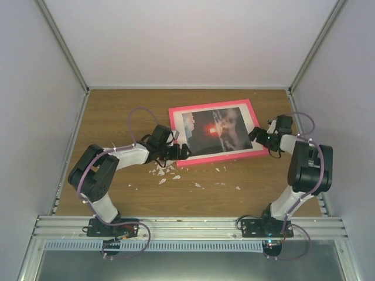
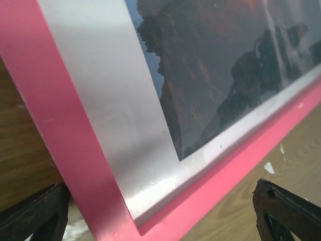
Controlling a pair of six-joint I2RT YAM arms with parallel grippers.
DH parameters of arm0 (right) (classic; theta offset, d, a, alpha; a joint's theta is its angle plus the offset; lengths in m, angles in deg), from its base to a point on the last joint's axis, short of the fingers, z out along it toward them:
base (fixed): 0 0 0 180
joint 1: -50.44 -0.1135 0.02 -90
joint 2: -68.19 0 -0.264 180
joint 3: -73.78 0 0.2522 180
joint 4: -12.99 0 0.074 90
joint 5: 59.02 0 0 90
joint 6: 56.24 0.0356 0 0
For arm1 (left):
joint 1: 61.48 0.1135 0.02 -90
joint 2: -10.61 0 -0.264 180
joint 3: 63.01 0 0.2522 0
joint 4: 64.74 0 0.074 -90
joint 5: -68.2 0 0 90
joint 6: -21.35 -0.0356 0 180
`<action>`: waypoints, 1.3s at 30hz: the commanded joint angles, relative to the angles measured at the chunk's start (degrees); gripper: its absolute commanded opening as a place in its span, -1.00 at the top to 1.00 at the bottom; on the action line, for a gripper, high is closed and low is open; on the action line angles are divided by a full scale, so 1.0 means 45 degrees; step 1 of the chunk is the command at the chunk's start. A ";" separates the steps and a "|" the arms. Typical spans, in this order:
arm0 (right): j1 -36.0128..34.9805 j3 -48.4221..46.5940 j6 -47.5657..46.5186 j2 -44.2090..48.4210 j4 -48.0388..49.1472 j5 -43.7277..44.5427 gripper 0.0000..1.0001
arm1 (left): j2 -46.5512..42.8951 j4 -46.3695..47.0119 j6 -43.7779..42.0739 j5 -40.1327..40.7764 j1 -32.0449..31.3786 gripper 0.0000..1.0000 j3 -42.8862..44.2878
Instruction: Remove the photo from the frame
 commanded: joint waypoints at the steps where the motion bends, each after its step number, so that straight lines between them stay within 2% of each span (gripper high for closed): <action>1: -0.1068 0.1036 0.0438 0.0729 -0.0848 -0.0871 -0.99 | 0.0168 0.0231 -0.0462 -0.0050 0.0477 -0.98 0.0396; 7: -0.2469 0.2284 0.0611 0.1592 -0.0949 -0.1290 -0.99 | 0.0581 -0.0239 -0.1029 0.0009 0.1331 -0.98 0.0960; 16: -0.5073 0.4588 0.1455 0.3752 -0.1004 -0.2047 -0.99 | 0.1845 -0.1151 -0.1841 0.0801 0.1955 -0.98 0.2943; 23: -0.7076 0.5348 0.2052 0.5308 -0.1631 -0.2522 -0.99 | 0.3420 -0.1678 -0.2249 0.1235 0.2046 -0.98 0.4985; 27: -0.7553 0.5390 0.1972 0.5880 -0.2023 -0.2684 -0.99 | 0.3907 -0.1838 -0.2274 0.1548 0.2232 -0.98 0.5830; 29: -0.7561 0.5356 0.1835 0.6177 -0.2296 -0.2383 -0.99 | 0.3531 -0.1777 -0.2043 0.1635 0.2506 -0.98 0.5741; 34: -0.7259 0.5028 0.1778 0.6893 -0.2862 -0.0667 -0.99 | 0.1468 -0.1399 -0.1200 0.1915 0.3475 -0.98 0.3986; 39: -0.5895 0.4025 0.1453 0.7462 -0.3082 0.0681 -0.99 | -0.1351 -0.1146 -0.0799 0.2366 0.3670 -0.98 0.1827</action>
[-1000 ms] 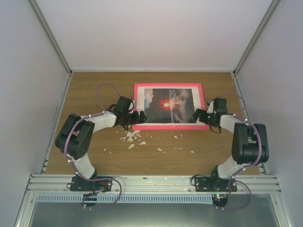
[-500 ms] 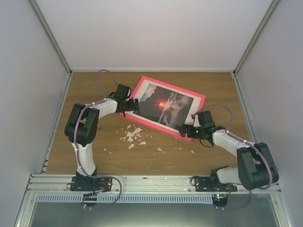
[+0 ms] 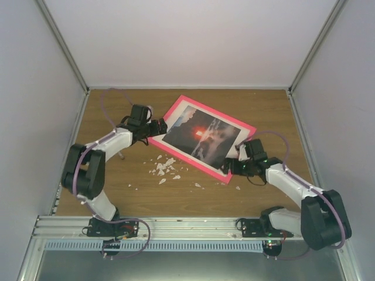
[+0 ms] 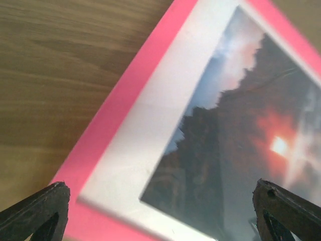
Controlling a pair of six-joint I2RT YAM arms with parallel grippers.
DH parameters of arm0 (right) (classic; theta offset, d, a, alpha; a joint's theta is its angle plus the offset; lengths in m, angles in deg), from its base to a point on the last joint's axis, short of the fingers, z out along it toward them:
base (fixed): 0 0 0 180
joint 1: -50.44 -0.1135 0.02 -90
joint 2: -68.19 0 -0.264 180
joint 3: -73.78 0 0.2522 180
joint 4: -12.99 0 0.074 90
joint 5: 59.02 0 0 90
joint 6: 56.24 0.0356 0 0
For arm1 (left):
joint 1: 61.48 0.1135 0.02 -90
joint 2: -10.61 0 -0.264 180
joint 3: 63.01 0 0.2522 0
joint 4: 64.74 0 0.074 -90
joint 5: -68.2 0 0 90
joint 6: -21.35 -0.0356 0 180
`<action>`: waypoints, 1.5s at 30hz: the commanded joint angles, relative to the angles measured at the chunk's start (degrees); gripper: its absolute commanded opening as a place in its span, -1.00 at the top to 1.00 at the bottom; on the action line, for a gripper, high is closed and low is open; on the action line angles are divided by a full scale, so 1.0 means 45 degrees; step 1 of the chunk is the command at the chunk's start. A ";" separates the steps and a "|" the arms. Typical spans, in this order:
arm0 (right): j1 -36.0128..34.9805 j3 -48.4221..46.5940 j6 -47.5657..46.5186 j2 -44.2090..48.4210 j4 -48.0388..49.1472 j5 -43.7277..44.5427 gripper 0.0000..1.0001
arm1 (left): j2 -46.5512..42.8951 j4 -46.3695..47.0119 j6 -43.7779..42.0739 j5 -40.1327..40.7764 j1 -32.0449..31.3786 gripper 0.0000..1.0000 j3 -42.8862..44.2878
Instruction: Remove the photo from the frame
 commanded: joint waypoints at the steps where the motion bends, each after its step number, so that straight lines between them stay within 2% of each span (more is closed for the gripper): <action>1: 0.1314 -0.1187 -0.0359 0.0522 0.0120 0.0467 -0.99 | -0.2728 0.0779 0.0708 0.0028 0.0076 -0.98 -0.1608; 5: 0.2549 -0.2404 -0.0984 -0.0503 0.0917 0.0348 -0.99 | -0.3983 0.0036 0.0768 0.0222 0.0100 -0.98 -0.2434; 9: 0.3866 -0.4257 -0.1502 -0.2632 0.2024 -0.0977 -0.99 | -0.4816 0.0541 0.1571 -0.1254 -0.0147 -0.98 -0.4011; 11: 0.4458 -0.5476 -0.1680 -0.3793 0.2569 -0.1254 -0.99 | -0.5200 0.1047 0.2127 -0.1820 -0.0536 -0.98 -0.4956; 15: 0.5175 -0.7957 -0.2117 -0.6411 0.2227 -0.1811 -0.99 | -0.5540 0.1815 0.3032 -0.2275 -0.1594 -0.98 -0.5972; 21: 0.5425 -1.0232 -0.2949 -0.9202 0.1582 -0.1654 -0.99 | -0.4768 0.2665 0.3434 -0.2656 -0.2314 -0.98 -0.6139; 29: 0.5462 -1.2173 -0.3820 -1.1394 0.0351 -0.2305 -0.99 | -0.3204 0.3270 0.3226 -0.2923 -0.2372 -0.98 -0.5434; 34: 0.5363 -1.1615 -0.3951 -1.1625 -0.0022 -0.2835 -0.99 | -0.2353 0.3174 0.2915 -0.2687 -0.2360 -0.98 -0.4787; 39: 0.5007 -0.9982 -0.3740 -1.0930 0.0224 -0.3206 -0.99 | -0.1545 0.2862 0.2480 -0.2434 -0.2341 -0.98 -0.3956; 45: 0.4528 -0.6967 -0.2934 -0.8495 0.1128 -0.3215 -0.99 | -0.0271 0.2106 0.1661 -0.1941 -0.2311 -0.98 -0.2265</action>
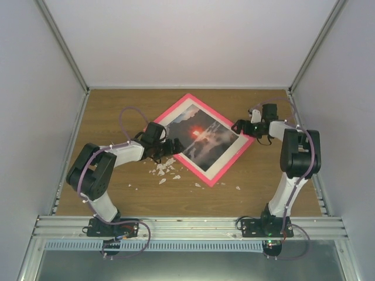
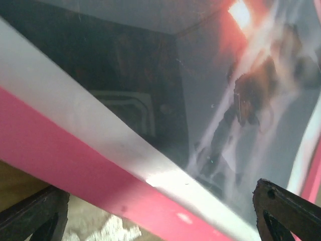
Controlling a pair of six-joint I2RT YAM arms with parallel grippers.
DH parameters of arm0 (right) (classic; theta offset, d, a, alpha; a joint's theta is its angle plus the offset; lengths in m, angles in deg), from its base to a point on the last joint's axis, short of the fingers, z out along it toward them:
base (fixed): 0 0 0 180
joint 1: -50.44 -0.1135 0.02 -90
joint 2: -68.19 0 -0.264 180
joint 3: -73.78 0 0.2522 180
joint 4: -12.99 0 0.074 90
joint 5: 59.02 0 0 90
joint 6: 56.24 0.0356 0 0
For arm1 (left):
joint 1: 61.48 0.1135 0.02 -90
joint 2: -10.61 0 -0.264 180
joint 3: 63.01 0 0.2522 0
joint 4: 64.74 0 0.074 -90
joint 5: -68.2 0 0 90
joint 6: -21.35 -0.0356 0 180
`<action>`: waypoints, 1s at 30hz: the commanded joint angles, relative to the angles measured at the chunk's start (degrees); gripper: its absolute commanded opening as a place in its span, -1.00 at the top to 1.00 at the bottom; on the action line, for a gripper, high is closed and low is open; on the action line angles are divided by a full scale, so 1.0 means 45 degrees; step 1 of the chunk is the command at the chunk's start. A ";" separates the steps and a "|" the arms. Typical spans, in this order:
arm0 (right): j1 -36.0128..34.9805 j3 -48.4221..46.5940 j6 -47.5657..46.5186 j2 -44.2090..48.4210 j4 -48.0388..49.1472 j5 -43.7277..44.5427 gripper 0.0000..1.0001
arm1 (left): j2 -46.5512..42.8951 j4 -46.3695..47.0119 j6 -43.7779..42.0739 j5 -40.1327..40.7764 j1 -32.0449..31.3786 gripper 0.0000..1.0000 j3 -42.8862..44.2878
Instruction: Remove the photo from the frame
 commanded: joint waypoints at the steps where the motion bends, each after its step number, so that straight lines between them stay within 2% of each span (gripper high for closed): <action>1: -0.0650 0.2456 0.0955 0.1861 -0.0375 -0.0574 -0.99 | 0.0995 -0.0029 -0.1008 0.0528 -0.0034 -0.98 0.1552; 9: -0.2389 0.5799 0.1630 0.4663 0.0436 -0.0228 -0.99 | 0.3388 -0.0824 -0.1625 0.0024 0.0028 -0.98 0.4995; 12: -0.2711 0.6433 0.1978 0.5320 0.0766 -0.0049 -0.99 | 0.3545 -0.0935 -0.1579 -0.0141 0.0029 -0.98 0.5500; 19: -0.2981 0.6786 0.2025 0.6235 0.0541 0.0341 -0.99 | 0.2434 -0.0947 -0.1773 0.0351 0.0375 -0.98 0.4252; 24: -0.3143 0.6894 0.2059 0.7274 -0.0091 0.2223 -0.99 | 0.1052 -0.1436 -0.2176 0.1312 0.0970 -0.98 0.2873; 30: -0.4080 0.6895 0.2198 0.8725 -0.0491 0.4186 -0.99 | -0.0648 -0.1898 -0.2745 0.1577 0.0660 -0.98 0.0871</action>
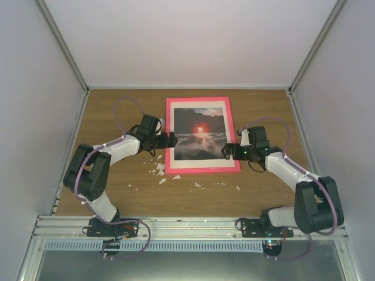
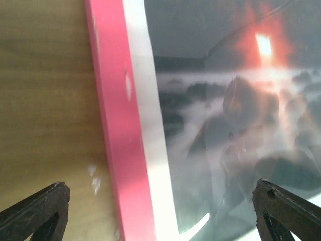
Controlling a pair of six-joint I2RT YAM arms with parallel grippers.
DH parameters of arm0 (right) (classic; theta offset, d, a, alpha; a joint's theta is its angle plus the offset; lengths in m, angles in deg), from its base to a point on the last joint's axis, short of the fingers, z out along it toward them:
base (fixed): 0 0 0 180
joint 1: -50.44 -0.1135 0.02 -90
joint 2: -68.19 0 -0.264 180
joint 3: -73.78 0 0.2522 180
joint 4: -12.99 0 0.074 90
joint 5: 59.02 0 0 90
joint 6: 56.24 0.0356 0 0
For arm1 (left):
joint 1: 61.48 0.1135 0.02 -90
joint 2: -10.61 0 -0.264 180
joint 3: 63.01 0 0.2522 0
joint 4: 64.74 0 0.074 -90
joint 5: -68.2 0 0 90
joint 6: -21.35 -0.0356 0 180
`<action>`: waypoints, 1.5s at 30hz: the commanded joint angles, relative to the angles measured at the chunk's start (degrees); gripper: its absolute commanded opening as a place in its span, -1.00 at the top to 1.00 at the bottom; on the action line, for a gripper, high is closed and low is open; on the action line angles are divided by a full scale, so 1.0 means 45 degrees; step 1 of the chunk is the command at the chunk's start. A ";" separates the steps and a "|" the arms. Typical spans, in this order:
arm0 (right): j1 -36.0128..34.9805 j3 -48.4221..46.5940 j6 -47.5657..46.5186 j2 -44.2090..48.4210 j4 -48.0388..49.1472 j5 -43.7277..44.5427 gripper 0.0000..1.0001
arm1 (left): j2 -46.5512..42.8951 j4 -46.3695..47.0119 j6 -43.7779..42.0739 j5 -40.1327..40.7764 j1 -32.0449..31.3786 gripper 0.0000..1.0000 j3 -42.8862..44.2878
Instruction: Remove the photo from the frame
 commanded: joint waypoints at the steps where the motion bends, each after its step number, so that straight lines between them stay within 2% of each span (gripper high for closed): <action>1: -0.0824 0.0068 0.0186 0.0959 -0.0272 0.1464 -0.99 | -0.1306 -0.0085 -0.0524 0.0139 -0.0216 -0.98 -0.1559; 5: -0.1609 0.0161 0.0024 0.1068 -0.0118 0.2044 -0.99 | -0.2206 -0.0081 -0.0475 0.0186 -0.0254 -0.87 -0.2809; 8: -0.2545 0.0203 -0.0199 0.0958 0.0063 0.2441 -0.99 | -0.2512 -0.0388 -0.0643 0.0430 -0.0342 -0.76 -0.3034; 15: -0.4173 0.0306 -0.0425 0.0786 0.0596 0.3663 -0.99 | -0.2298 -0.0545 -0.0780 0.0778 -0.0862 -0.48 -0.2984; 19: -0.4935 0.0369 -0.0681 0.1038 0.0941 0.4276 -0.99 | -0.1782 -0.0557 -0.0780 0.1061 -0.1090 -0.24 -0.2849; 28: -0.7223 0.0517 -0.2134 0.1375 0.1651 0.5986 -0.95 | -0.1508 -0.0606 -0.0819 0.1367 -0.1397 0.17 -0.2597; 38: -1.0170 0.0528 -0.4248 0.0739 0.2709 0.7274 -0.90 | -0.1744 -0.0865 -0.0800 0.1649 -0.1600 0.72 -0.2290; 43: -1.1218 0.0563 -0.5024 0.0349 0.3093 0.8144 -0.90 | -0.1864 -0.1048 -0.0819 0.1919 -0.1611 0.81 -0.2095; 44: -1.1290 0.0563 -0.5058 0.0269 0.3103 0.8230 -0.89 | -0.1831 -0.1090 -0.0819 0.2003 -0.1611 0.79 -0.2053; 45: -1.1328 0.0516 -0.5048 0.0178 0.3090 0.8361 -0.89 | -0.1781 -0.1188 -0.0809 0.2051 -0.1621 0.64 -0.2004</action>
